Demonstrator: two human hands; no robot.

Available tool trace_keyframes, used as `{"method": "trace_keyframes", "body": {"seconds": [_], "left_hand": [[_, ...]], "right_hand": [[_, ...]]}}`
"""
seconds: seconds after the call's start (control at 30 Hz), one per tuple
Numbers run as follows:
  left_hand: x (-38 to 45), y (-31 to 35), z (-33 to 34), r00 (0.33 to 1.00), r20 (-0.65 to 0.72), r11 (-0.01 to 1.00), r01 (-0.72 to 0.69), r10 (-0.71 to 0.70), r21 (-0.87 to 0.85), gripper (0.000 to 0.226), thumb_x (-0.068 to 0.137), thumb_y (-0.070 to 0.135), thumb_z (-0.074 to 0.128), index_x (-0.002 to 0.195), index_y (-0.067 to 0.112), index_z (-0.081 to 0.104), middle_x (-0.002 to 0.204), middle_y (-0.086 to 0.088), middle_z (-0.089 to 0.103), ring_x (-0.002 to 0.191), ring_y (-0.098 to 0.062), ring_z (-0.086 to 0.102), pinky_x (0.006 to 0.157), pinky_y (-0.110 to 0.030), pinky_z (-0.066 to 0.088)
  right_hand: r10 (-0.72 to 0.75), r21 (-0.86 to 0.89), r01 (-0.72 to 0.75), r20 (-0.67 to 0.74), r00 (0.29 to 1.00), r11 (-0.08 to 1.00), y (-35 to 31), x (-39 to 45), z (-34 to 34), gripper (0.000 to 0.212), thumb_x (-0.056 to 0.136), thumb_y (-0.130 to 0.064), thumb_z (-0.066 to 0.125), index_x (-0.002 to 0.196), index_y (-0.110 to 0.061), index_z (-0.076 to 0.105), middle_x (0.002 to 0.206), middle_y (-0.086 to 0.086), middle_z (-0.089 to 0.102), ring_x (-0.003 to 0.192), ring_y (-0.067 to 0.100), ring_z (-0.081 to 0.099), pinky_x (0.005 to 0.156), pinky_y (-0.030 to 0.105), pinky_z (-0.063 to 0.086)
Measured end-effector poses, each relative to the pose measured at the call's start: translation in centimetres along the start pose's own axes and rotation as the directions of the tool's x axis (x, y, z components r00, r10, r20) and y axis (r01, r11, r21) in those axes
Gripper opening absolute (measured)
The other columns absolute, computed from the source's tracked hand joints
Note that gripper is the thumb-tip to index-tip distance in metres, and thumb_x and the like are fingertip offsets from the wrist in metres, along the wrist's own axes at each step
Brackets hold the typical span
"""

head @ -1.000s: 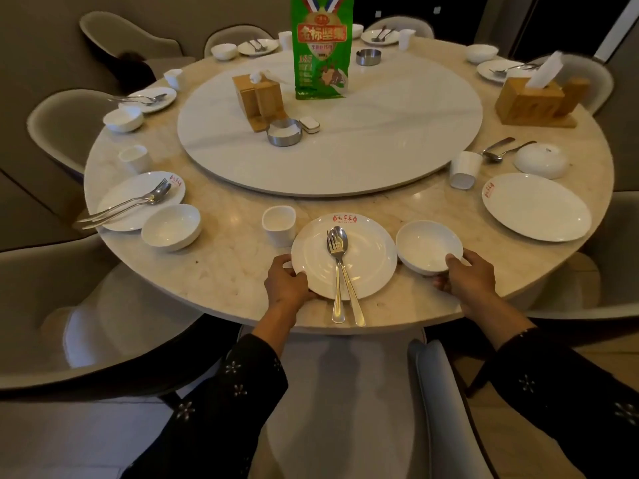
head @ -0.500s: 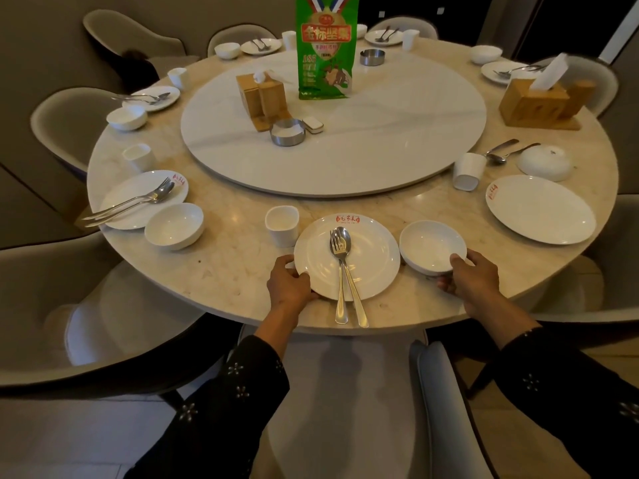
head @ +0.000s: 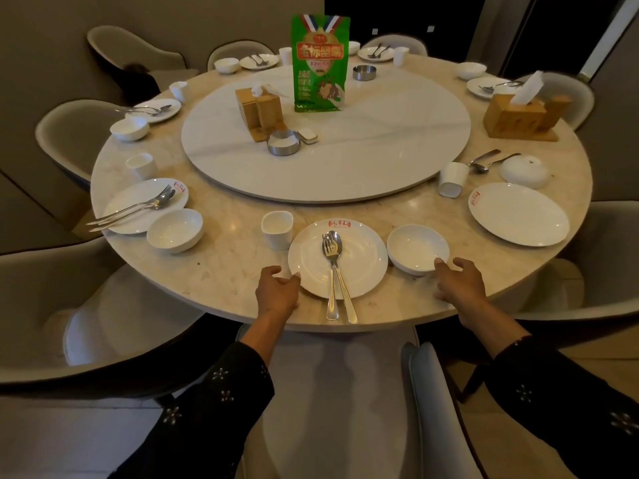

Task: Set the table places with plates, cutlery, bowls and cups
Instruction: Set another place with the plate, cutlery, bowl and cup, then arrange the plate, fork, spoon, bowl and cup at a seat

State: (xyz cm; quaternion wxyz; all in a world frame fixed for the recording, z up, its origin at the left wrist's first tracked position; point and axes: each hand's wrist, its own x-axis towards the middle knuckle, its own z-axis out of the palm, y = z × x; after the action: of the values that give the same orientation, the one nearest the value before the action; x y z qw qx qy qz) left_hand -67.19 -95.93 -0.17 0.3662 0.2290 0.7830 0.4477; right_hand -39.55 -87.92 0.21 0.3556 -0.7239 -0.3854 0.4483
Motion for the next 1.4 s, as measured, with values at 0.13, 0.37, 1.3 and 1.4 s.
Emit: {"method": "trace_keyframes", "body": {"seconds": [0.13,0.37,1.3,1.4], "left_hand": [[-1.9,1.6,-0.4,0.977,-0.026,0.974,-0.21,0.213,0.084,0.043,0.091,0.024,0.064,0.129,0.014,0.048,0.109,-0.006,0.058,0.099,-0.02,0.056,0.082,-0.029,0.046],[-6.9,8.8,3.0,0.873,0.179,0.878,-0.472,0.454,0.08,0.034,0.09,0.027,0.065,0.122,0.019,0.054,0.106,0.003,0.06,0.088,-0.011,0.059,0.071,-0.018,0.047],[-25.7,19.9,33.2,0.732,0.401,0.79,-0.613,0.552,0.031,0.035,0.088,0.04,0.065,0.119,0.025,0.057,0.106,0.006,0.065,0.092,-0.017,0.064,0.076,-0.028,0.053],[-24.3,21.2,35.6,0.73,0.394,0.787,-0.616,0.559,0.023,0.035,0.088,0.039,0.065,0.119,0.025,0.057,0.106,0.005,0.065,0.095,-0.018,0.064,0.083,-0.033,0.054]], "right_hand": [[-0.172,-0.071,0.168,-0.06,0.983,0.983,-1.3,-2.6,-1.7,0.054,0.091,-0.035,0.061,0.137,-0.012,0.044,0.134,0.011,0.053,0.119,0.029,0.053,0.094,0.036,0.044],[-0.364,-0.077,0.367,0.042,0.93,0.927,-5.8,-4.5,-5.7,0.03,0.09,-0.026,0.065,0.117,-0.013,0.062,0.114,0.005,0.062,0.097,0.016,0.056,0.08,0.026,0.038],[-0.531,-0.015,0.536,0.116,0.84,0.844,-7.2,9.3,-36.6,0.022,0.089,-0.027,0.066,0.11,-0.023,0.064,0.109,-0.004,0.061,0.101,0.01,0.054,0.081,0.024,0.045],[-0.538,-0.011,0.545,0.142,0.831,0.838,-8.4,12.2,-36.8,0.023,0.089,-0.027,0.066,0.111,-0.022,0.064,0.109,-0.004,0.061,0.102,0.012,0.055,0.081,0.024,0.046]]}}
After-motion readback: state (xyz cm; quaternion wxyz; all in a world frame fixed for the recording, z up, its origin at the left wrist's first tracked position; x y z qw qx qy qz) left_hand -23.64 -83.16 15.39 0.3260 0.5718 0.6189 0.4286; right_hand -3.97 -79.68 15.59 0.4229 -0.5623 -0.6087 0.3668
